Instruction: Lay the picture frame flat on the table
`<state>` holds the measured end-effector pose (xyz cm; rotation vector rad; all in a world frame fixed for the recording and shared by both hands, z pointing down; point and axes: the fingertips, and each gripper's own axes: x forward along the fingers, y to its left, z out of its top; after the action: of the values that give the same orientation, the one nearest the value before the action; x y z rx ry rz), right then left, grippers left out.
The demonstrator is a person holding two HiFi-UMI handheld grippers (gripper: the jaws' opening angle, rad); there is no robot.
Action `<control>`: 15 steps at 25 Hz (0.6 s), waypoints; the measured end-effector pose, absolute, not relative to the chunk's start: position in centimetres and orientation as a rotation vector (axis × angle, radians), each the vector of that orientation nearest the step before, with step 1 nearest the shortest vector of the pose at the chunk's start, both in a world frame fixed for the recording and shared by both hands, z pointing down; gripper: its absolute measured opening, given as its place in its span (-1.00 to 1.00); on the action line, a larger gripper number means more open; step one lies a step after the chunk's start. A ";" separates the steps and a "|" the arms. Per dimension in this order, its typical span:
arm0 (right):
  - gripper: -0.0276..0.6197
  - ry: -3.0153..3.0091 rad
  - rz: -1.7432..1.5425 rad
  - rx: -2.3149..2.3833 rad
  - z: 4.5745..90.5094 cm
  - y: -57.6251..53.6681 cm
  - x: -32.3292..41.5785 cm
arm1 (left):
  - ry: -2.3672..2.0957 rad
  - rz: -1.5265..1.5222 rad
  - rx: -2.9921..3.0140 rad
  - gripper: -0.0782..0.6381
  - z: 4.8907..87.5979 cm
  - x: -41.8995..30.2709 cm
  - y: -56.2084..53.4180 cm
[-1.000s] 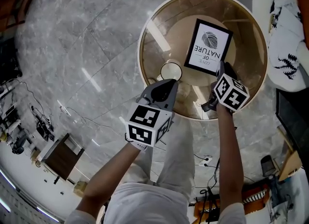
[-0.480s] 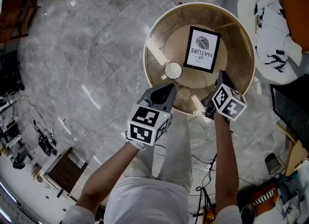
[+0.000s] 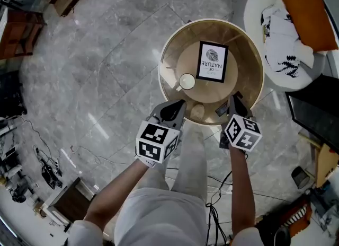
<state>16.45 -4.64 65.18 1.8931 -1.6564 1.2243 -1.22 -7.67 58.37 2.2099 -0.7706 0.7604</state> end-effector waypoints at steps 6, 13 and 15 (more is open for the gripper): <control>-0.86 -1.712 1.192 1.939 58.1 -2.7 14.5 | -0.738 0.756 2.230 -0.77 55.1 -2.1 -6.3; -0.86 -1.768 1.166 2.003 50.6 -0.4 13.6 | -0.732 0.722 2.279 -0.77 49.7 -2.6 -5.0; -0.86 -1.777 1.153 2.021 48.7 0.0 13.6 | -0.737 0.703 2.293 -0.77 48.1 -2.8 -4.9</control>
<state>13.62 -0.02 48.70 2.0206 -1.7767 1.1535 -2.77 -4.89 48.07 2.2930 -0.7372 0.7028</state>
